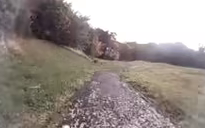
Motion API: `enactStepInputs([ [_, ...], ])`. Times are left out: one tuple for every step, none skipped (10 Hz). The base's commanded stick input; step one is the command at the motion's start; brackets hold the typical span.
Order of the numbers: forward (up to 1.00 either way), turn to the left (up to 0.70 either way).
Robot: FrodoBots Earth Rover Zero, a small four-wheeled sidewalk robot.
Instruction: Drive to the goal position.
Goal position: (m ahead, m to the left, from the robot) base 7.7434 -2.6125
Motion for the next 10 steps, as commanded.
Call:
enactStepInputs([
  [1.00, 0.00],
  [1.00, 0.00],
  [1.00, 0.00],
  [1.00, 0.00],
  [1.00, 0.00],
  [1.00, 0.00],
  [1.00, 0.00],
  [1.00, 0.00],
  [1.00, 0.00],
  [1.00, 0.00],
])
